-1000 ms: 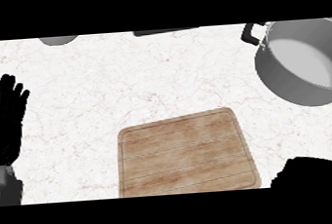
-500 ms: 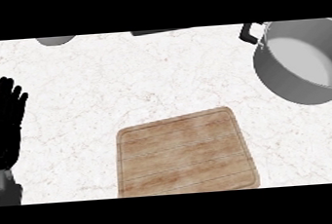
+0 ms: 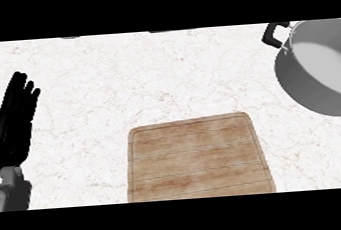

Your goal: Pick the tomato from the cutting board and place it in the pot

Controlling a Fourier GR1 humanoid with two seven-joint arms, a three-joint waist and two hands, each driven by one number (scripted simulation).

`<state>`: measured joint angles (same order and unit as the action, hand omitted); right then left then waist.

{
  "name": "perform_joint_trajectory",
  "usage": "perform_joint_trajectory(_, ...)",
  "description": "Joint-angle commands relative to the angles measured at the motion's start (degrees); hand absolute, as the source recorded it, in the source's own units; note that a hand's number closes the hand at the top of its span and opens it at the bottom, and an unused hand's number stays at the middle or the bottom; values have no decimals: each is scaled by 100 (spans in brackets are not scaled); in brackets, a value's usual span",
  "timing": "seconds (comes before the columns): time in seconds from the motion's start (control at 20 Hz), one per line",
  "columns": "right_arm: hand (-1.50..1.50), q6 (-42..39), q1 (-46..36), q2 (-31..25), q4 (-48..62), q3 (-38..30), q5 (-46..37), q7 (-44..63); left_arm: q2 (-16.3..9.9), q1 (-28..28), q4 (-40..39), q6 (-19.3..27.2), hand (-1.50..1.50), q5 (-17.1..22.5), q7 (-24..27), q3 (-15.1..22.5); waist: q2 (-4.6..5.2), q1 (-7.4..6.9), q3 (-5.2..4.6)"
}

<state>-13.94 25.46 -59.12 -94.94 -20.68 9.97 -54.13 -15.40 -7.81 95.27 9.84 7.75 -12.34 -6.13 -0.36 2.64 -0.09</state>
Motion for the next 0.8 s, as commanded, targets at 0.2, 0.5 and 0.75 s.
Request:
perform_joint_trajectory(0.2,150,-1372,-951,-674,1271,-337,1028,612,26,-420,-39,-96,0,-84,-295,191,49,-312,12)
perform_joint_trajectory(0.5,150,-845,-2453,-141,1871,884,414,1179,151,-684,-270,-98,0,-114,-147,166,65,-398,13)
perform_joint_trajectory(0.75,150,-627,-3680,155,3138,1191,-200,852,215,-531,-242,-107,0,-192,-63,211,74,-453,18)
